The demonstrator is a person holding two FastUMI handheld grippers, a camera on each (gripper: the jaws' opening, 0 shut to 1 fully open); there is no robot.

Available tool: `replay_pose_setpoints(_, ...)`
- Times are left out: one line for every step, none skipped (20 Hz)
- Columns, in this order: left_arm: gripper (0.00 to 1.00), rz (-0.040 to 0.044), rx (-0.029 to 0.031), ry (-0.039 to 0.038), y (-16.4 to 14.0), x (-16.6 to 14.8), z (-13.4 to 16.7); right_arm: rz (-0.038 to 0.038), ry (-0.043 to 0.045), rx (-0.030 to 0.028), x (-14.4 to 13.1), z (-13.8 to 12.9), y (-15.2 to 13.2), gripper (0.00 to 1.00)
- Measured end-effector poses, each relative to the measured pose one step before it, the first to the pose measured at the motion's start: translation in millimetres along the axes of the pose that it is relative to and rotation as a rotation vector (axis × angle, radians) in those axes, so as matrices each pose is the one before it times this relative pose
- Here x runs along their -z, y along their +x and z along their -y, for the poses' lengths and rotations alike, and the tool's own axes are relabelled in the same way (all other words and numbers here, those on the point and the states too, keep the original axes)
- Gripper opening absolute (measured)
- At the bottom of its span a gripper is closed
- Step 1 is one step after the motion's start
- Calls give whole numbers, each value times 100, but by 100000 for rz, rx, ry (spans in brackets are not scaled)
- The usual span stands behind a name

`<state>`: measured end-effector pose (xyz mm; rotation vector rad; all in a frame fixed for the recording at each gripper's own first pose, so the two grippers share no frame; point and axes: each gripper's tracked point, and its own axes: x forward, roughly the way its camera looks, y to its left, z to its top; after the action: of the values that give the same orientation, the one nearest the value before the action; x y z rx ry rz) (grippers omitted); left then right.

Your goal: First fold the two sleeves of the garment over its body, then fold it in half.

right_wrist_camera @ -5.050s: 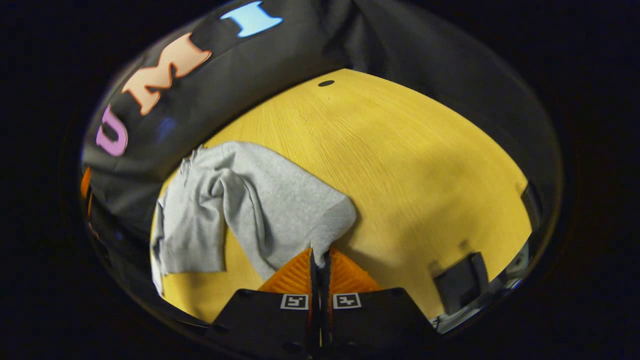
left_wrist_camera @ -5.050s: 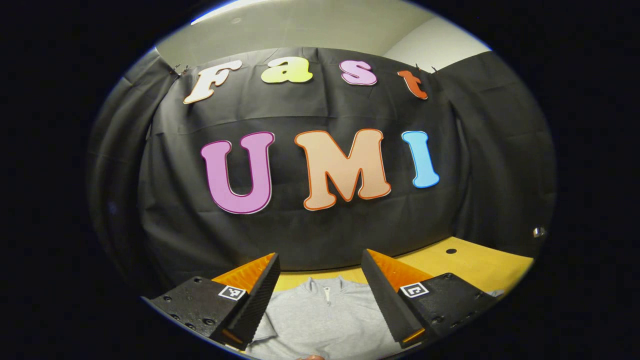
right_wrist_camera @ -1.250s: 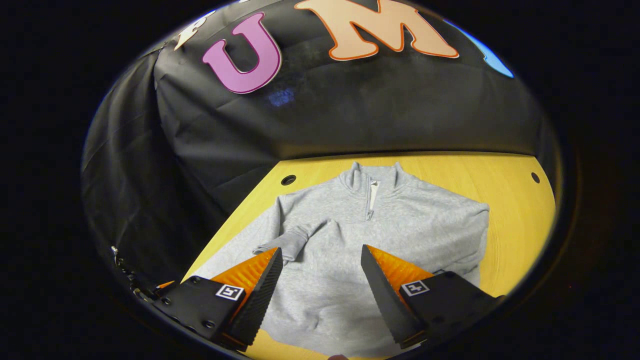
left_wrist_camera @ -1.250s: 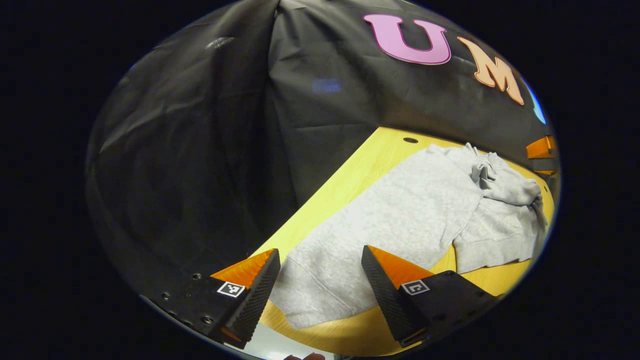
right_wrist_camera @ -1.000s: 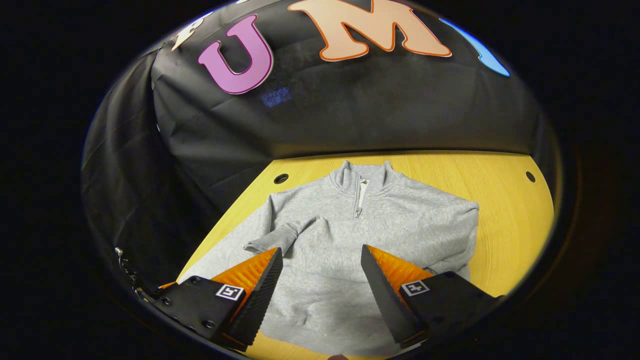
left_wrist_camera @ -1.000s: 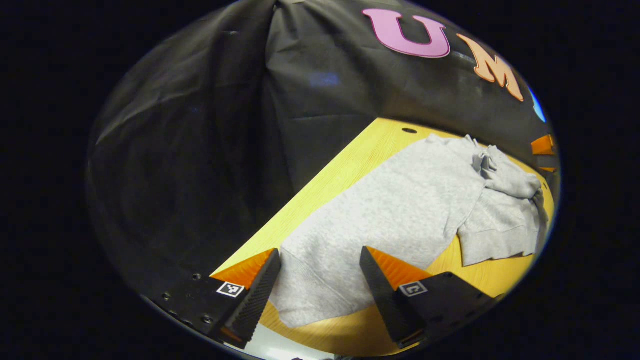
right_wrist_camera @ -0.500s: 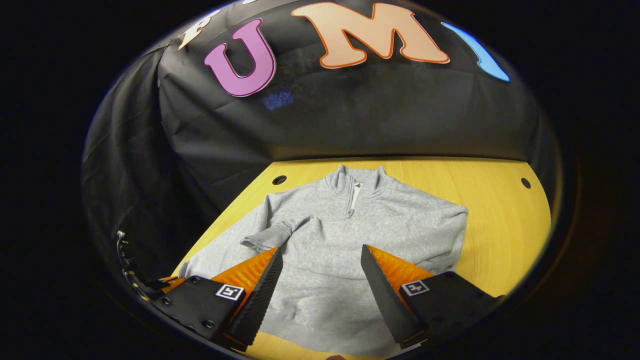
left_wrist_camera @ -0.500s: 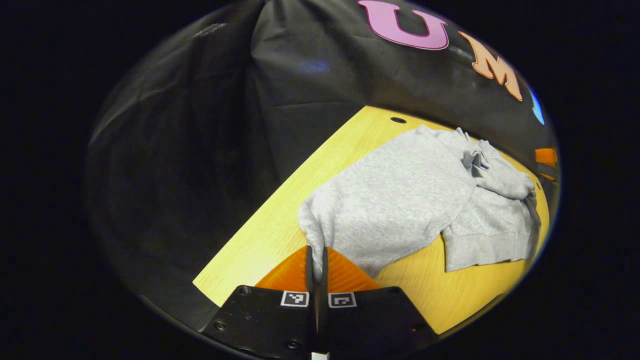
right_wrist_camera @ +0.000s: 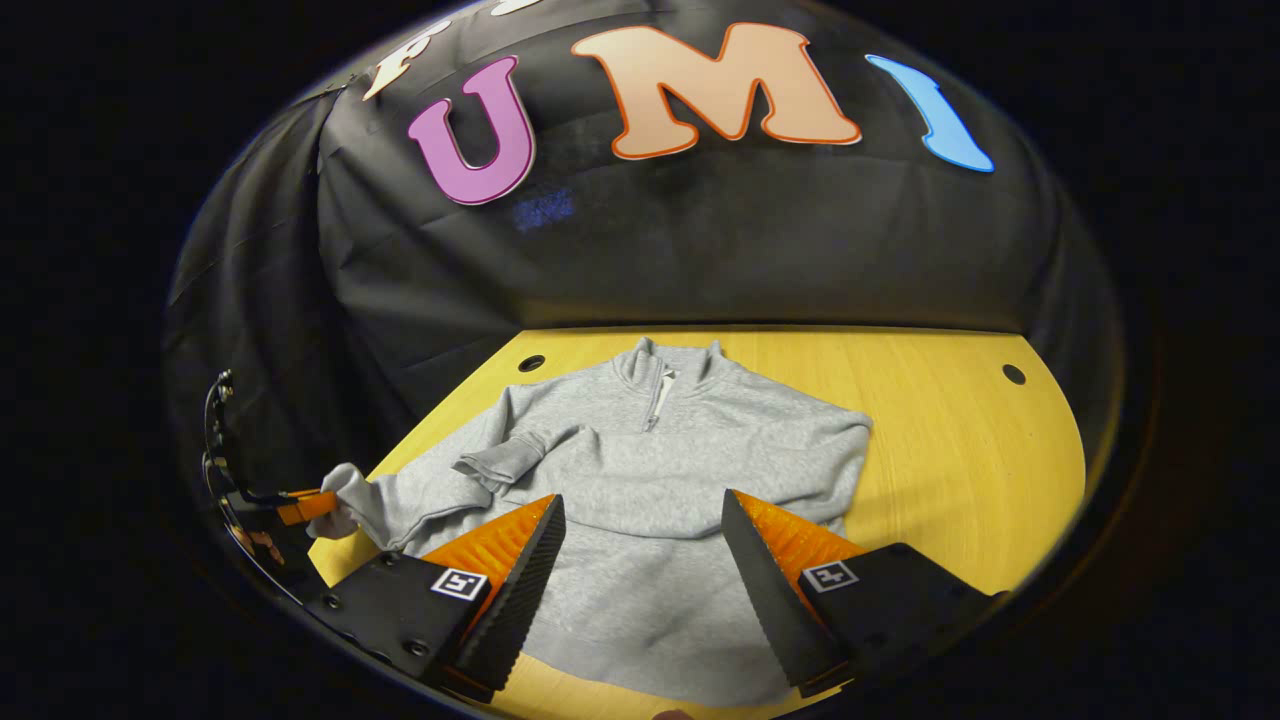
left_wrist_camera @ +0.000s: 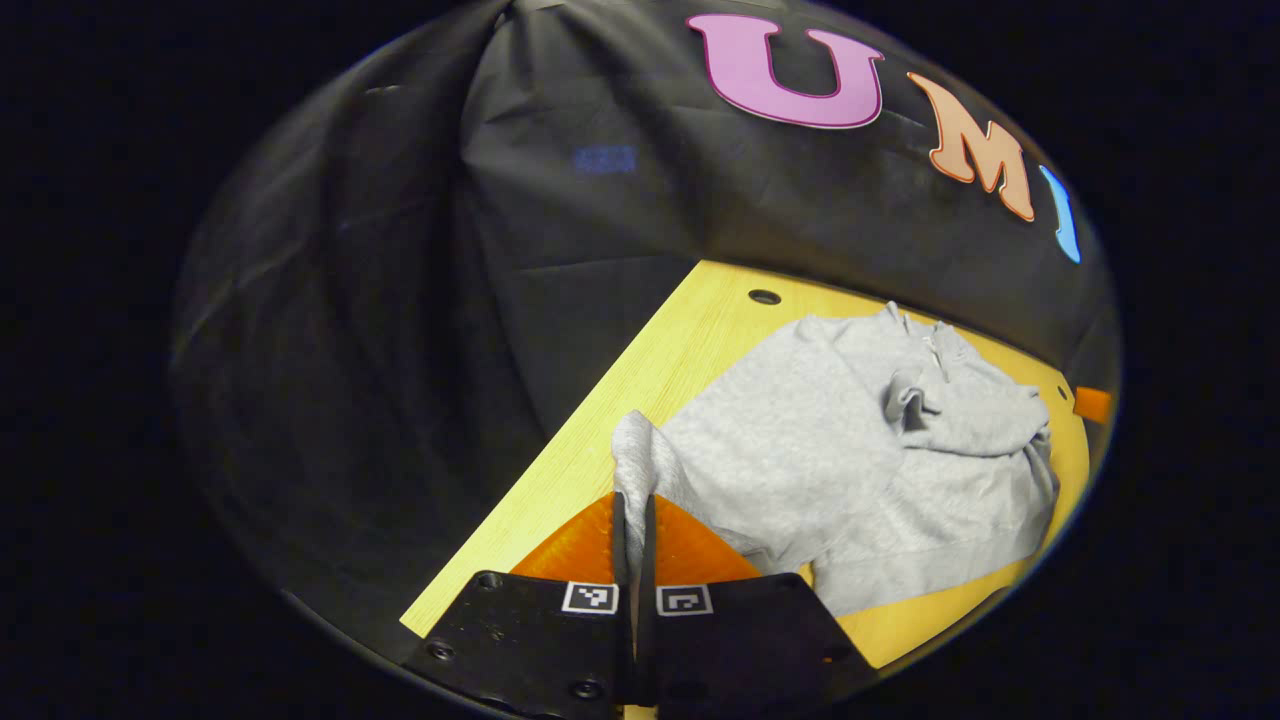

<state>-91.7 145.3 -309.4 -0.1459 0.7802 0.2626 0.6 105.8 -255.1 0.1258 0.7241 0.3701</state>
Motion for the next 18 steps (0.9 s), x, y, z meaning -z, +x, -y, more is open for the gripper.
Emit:
replay_pose_setpoints(0, 864, 1075, 686, 120, -897, 778, 501, 936, 660, 277, 462, -498, 98)
replay_pose_setpoints(0, 481, 1222, 1024, 104, -792, 854, 473, 885, 776, 281, 483, -485, 98)
replay_pose_setpoints(0, 952, 1633, 1248, 342, -835, 1034, 169, 613, 739, 416, 510, -467, 98)
replay_pose_setpoints(0, 1312, 1728, 1373, 95, -944, 1082, -61, 292, 920, 425, 627, -494, 98)
replay_pose_setpoints(0, 1659, 1785, 1714, 204, -1143, 1157, -132, 200, 1171, 469, 736, -546, 98)
replay_pose_setpoints(0, 1382, 1364, 1791, 325, -954, 1150, 13, 559, 1079, 359, 746, -466, 98)
replay_pose_setpoints(0, 1447, 1743, 1491, 468, -813, 1331, -40, 926, 1035, 423, 732, -574, 98)
replay_pose_setpoints(0, 1385, 1958, 1298, 329, -1012, 1383, 105, 1230, 1241, 388, 766, -543, 98)
replay_pose_setpoints(0, 901, 1730, 1222, 297, -826, 1297, -16, 1516, 1138, 321, 903, -600, 98)
replay_pose_setpoints(0, 1115, 1815, 1135, 384, -746, 1247, -49, 1521, 1110, 371, 875, -657, 98)
replay_pose_setpoints(0, 1368, 1636, 1021, 453, -816, 1266, -134, 1106, 2118, 313, 1234, -483, 95)
replay_pose_setpoints(0, 1642, 1350, 1167, 309, -799, 1215, 198, 601, 1525, 134, 982, -281, 98)
replay_pose_setpoints(0, 1585, 1653, 1540, 350, -900, 1300, 348, 578, 1538, 94, 993, -509, 98)
replay_pose_setpoints(0, 773, 1315, 1653, 424, -498, 1179, 586, 573, 1624, -65, 1117, -618, 98)
replay_pose_setpoints(0, 795, 1291, 1480, 461, -534, 1092, 836, 573, 1438, -142, 1148, -659, 98)
replay_pose_setpoints(0, 628, 1294, 852, 359, -572, 1116, 668, 377, 1495, -92, 1099, -562, 98)
replay_pose_setpoints(0, 470, 1431, 438, 452, -523, 1216, 339, 254, 1688, 52, 1149, -403, 98)
replay_pose_setpoints(0, 565, 1572, 220, 339, -529, 1191, -25, 399, 1585, 100, 1019, -442, 98)
